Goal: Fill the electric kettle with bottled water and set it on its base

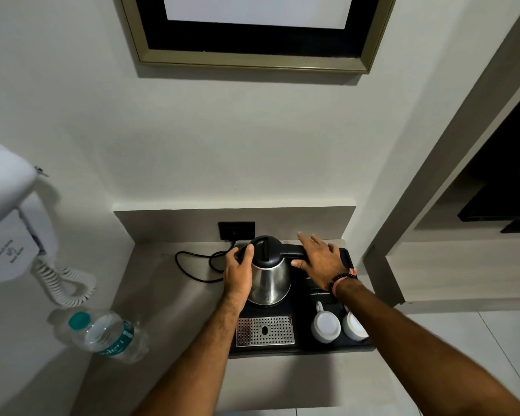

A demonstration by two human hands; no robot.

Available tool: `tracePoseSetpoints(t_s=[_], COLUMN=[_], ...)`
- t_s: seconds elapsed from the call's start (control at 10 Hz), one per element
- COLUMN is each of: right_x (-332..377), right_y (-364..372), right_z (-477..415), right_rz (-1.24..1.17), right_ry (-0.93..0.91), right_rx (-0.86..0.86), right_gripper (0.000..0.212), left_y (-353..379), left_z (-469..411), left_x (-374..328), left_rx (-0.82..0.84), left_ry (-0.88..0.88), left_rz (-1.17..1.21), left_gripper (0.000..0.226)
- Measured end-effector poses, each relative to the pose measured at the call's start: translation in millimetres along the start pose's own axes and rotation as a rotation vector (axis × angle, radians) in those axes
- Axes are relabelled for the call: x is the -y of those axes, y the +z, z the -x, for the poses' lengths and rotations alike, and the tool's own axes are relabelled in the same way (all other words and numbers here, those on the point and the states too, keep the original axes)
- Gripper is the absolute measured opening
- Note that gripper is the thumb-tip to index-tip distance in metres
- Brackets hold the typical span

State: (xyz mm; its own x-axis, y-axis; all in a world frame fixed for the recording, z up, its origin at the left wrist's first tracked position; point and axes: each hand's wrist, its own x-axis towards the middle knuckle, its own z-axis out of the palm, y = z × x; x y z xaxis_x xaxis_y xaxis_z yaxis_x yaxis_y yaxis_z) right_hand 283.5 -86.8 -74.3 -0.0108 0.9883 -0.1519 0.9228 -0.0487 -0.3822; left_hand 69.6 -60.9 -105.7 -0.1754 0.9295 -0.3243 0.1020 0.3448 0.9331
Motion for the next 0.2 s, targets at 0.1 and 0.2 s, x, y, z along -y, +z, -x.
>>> tracePoseSetpoints(t_s=[0.1, 0.2], right_x=[3, 7], right_y=[0, 13], right_z=[12, 31], right_rz=[0.074, 0.158], right_ry=[-0.011, -0.044], right_rx=[-0.092, -0.218], right_gripper=[0.091, 0.085], left_y=[-13, -24], left_z=[5, 0], left_x=[-15, -47], left_rx=[-0.041, -0.043], left_ry=[0.148, 0.365], left_rz=[-0.219, -0.474], left_gripper=[0.077, 0.081])
